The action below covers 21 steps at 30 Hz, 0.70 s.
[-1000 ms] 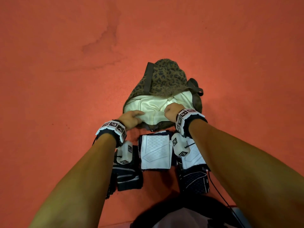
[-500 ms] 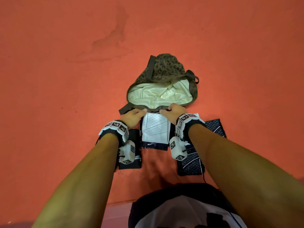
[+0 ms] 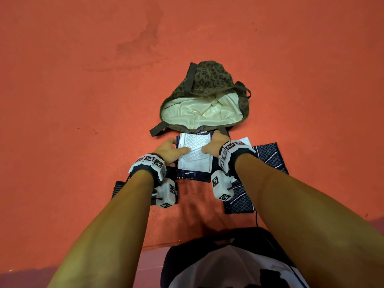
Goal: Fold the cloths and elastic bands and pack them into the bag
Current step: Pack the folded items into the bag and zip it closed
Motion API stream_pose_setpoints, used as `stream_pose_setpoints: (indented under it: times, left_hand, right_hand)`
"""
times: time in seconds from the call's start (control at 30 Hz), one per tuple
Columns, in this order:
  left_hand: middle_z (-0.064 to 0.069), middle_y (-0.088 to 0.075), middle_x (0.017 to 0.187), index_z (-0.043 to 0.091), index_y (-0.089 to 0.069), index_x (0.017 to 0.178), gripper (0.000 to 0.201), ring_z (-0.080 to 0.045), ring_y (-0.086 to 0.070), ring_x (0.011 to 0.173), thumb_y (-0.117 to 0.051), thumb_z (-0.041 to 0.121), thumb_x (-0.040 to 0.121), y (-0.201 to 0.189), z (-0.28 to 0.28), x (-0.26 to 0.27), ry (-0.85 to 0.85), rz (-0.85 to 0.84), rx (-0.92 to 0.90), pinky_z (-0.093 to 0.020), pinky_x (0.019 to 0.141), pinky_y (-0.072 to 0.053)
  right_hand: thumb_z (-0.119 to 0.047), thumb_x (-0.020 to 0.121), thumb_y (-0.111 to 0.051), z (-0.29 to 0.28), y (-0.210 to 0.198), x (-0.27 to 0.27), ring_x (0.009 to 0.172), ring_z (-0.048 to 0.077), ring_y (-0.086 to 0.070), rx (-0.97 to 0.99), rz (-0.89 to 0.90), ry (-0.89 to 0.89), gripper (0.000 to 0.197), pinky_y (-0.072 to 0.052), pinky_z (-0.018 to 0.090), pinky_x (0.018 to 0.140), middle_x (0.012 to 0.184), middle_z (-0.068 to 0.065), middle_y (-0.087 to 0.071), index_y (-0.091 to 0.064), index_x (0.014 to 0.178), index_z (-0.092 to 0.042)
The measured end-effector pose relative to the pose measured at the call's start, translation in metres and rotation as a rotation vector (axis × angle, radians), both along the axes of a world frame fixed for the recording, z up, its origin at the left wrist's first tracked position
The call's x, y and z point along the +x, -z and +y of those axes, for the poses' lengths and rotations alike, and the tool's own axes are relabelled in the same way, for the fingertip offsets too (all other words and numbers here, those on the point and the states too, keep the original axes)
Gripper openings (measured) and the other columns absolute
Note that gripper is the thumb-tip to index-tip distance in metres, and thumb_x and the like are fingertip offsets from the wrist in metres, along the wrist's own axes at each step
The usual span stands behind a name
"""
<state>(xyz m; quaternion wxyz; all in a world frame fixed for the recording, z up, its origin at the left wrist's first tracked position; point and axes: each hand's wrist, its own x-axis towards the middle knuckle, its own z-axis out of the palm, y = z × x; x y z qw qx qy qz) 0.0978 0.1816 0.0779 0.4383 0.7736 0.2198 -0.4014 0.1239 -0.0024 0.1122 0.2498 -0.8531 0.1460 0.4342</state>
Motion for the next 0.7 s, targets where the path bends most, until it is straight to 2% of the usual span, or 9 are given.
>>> stream_pose_setpoints:
  times: [0.07, 0.17, 0.3, 0.37, 0.4, 0.47, 0.5, 0.57, 0.7]
  left_hand:
    - [-0.008, -0.07, 0.106, 0.016, -0.048, 0.127, 0.06, -0.028, -0.07, 0.094, -0.077, 0.041, 0.081, 0.005, 0.0, 0.0, 0.008, -0.012, 0.018, -0.046, 0.088, -0.057]
    - [-0.007, -0.07, 0.105, 0.017, -0.049, 0.127, 0.055, -0.027, -0.07, 0.093, -0.075, 0.037, 0.083, 0.007, -0.004, 0.0, -0.004, -0.03, 0.029, -0.042, 0.087, -0.057]
    - [-0.008, -0.065, 0.106, 0.014, -0.045, 0.116, 0.048, -0.024, -0.065, 0.094, -0.073, 0.036, 0.085, 0.006, -0.007, 0.001, -0.029, -0.037, 0.061, -0.035, 0.08, -0.054]
    - [-0.007, -0.063, 0.11, 0.014, -0.044, 0.114, 0.045, -0.022, -0.063, 0.095, -0.073, 0.034, 0.086, 0.007, -0.007, 0.003, -0.052, -0.036, 0.052, -0.034, 0.078, -0.052]
    - [-0.006, -0.062, 0.108, 0.014, -0.043, 0.114, 0.043, -0.02, -0.062, 0.092, -0.072, 0.031, 0.087, 0.005, -0.006, 0.004, -0.065, -0.042, 0.044, -0.031, 0.072, -0.05]
    - [-0.003, -0.06, 0.1, 0.013, -0.042, 0.115, 0.043, -0.015, -0.06, 0.083, -0.072, 0.027, 0.087, -0.001, -0.006, 0.009, -0.104, -0.046, 0.017, -0.027, 0.062, -0.046]
    - [-0.004, -0.061, 0.1, 0.013, -0.041, 0.116, 0.047, -0.016, -0.061, 0.081, -0.074, 0.027, 0.086, -0.003, -0.005, 0.013, -0.129, -0.047, -0.001, -0.027, 0.061, -0.047]
    - [-0.006, -0.062, 0.102, 0.014, -0.042, 0.117, 0.054, -0.019, -0.062, 0.082, -0.078, 0.031, 0.08, -0.009, -0.002, 0.022, -0.161, -0.071, -0.013, -0.032, 0.068, -0.053]
    - [-0.009, -0.067, 0.107, 0.018, -0.045, 0.12, 0.06, -0.026, -0.068, 0.091, -0.08, 0.036, 0.074, -0.027, -0.002, 0.05, -0.233, -0.118, -0.046, -0.045, 0.084, -0.057]
  right_hand:
    - [-0.02, 0.086, -0.069, 0.004, 0.001, -0.002, 0.111, 0.028, -0.059, -0.025, 0.024, -0.022, 0.074, -0.052, 0.035, 0.086, 0.126, 0.014, -0.054, -0.025, 0.143, -0.003]
    - [-0.015, 0.086, -0.069, 0.008, 0.005, -0.003, 0.117, 0.03, -0.057, -0.034, 0.023, 0.004, 0.077, -0.05, 0.036, 0.091, 0.132, 0.015, -0.052, -0.022, 0.146, -0.003]
    - [-0.014, 0.091, -0.065, 0.009, 0.006, 0.001, 0.126, 0.031, -0.05, 0.011, 0.03, 0.116, 0.075, -0.046, 0.037, 0.098, 0.141, 0.015, -0.044, -0.018, 0.149, -0.001]
    - [-0.019, 0.087, -0.07, 0.007, 0.005, 0.002, 0.126, 0.031, -0.05, 0.044, 0.051, 0.122, 0.084, -0.047, 0.037, 0.097, 0.142, 0.014, -0.043, -0.017, 0.15, -0.002]
    - [-0.02, 0.085, -0.072, 0.006, 0.005, 0.003, 0.124, 0.03, -0.05, 0.061, 0.059, 0.127, 0.087, -0.048, 0.037, 0.095, 0.142, 0.014, -0.043, -0.017, 0.151, -0.003]
    - [-0.023, 0.08, -0.074, 0.002, 0.004, 0.006, 0.119, 0.029, -0.051, 0.106, 0.05, 0.16, 0.087, -0.048, 0.036, 0.091, 0.139, 0.012, -0.045, -0.024, 0.149, -0.006]
    - [-0.025, 0.077, -0.075, 0.002, 0.003, 0.01, 0.115, 0.027, -0.052, 0.124, 0.033, 0.181, 0.086, -0.048, 0.036, 0.091, 0.137, 0.01, -0.046, -0.029, 0.147, -0.007]
    - [-0.029, 0.072, -0.075, 0.0, 0.0, 0.018, 0.109, 0.025, -0.051, 0.148, 0.005, 0.211, 0.081, -0.048, 0.039, 0.092, 0.132, 0.007, -0.047, -0.037, 0.141, -0.01]
    - [-0.029, 0.075, -0.073, -0.002, -0.016, 0.045, 0.119, 0.028, -0.05, 0.2, -0.04, 0.281, 0.081, -0.045, 0.037, 0.084, 0.136, 0.008, -0.046, -0.035, 0.144, -0.011]
